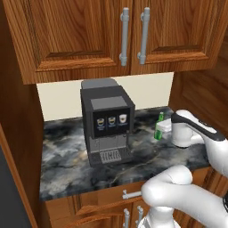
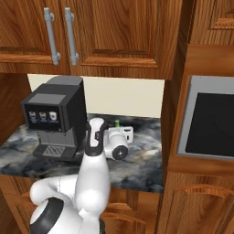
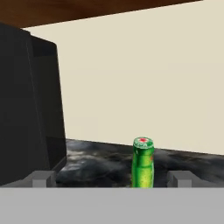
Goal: Place the liquor and beer on the top shelf of the fridge to keep them out of children's reach, and place the sweet potato on lower shelves for easy access.
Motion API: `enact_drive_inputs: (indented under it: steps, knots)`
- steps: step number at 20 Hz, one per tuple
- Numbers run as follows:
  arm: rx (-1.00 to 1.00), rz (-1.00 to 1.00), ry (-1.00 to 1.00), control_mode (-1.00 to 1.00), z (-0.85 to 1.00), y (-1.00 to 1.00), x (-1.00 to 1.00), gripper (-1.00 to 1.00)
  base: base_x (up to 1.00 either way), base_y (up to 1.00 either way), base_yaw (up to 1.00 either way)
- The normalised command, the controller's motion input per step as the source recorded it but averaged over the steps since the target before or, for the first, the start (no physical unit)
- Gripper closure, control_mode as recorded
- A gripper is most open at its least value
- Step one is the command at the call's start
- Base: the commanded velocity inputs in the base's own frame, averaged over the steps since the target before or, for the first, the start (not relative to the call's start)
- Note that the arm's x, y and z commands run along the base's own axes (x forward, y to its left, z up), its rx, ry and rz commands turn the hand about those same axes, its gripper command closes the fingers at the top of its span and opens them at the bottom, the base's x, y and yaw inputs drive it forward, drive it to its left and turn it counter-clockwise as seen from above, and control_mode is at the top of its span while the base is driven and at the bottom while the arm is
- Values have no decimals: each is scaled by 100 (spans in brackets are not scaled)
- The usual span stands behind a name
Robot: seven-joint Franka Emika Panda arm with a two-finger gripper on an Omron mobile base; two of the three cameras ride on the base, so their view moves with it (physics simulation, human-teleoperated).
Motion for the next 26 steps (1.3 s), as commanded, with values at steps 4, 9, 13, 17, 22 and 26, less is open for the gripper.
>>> enact_drive_inputs:
  steps: [4, 9, 13, 17, 22, 26]
  knots:
    - [0, 0, 0, -100, -12, 0, 29, -100, 0, 0, 0]
    - [0, 0, 0, -100, -14, 0, 24, -100, 0, 0, 0]
    - [0, 0, 0, -100, -10, -1, 24, -100, 0, 0, 0]
    - [0, 0, 0, -100, -10, -7, 24, -100, 0, 0, 0]
    - [0, 0, 0, -100, -9, -13, 20, -100, 0, 0, 0]
    - [0, 0, 0, -100, -5, -12, 18, -100, 0, 0, 0]
